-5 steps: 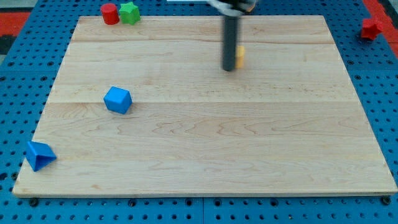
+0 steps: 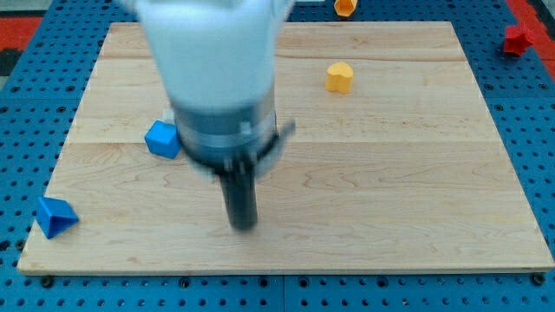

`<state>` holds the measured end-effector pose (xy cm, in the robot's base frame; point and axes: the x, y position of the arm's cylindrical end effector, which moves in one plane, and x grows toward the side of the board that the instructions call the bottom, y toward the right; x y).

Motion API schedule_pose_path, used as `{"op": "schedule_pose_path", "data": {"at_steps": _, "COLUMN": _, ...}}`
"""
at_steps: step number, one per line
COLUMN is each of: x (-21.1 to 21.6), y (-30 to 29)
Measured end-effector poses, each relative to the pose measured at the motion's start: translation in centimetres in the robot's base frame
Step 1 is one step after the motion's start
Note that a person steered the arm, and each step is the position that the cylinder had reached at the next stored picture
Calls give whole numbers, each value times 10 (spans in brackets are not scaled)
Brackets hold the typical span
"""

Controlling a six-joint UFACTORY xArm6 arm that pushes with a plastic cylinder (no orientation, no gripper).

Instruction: Move your arm to the top right of the blue cube

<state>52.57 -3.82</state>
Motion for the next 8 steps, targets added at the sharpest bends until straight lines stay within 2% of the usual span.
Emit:
{"op": "schedule_pose_path", "data": {"at_steps": 1, "x": -127, "y": -17}}
{"op": "schedule_pose_path", "data": {"at_steps": 2, "x": -234, "y": -93}}
{"op": "schedule_pose_path", "data": {"at_steps": 3, "x": -251, "y": -75}}
{"op": "schedule_pose_path", "data": {"at_steps": 4, "x": -184, "y": 60}}
{"op": "schedule_pose_path", "data": {"at_steps": 6, "x": 43, "y": 0}}
{"op": "schedule_pose_path", "data": {"at_steps": 7, "x": -59, "y": -89}}
{"op": "schedule_pose_path", "data": {"at_steps": 8, "x": -154, "y": -135}}
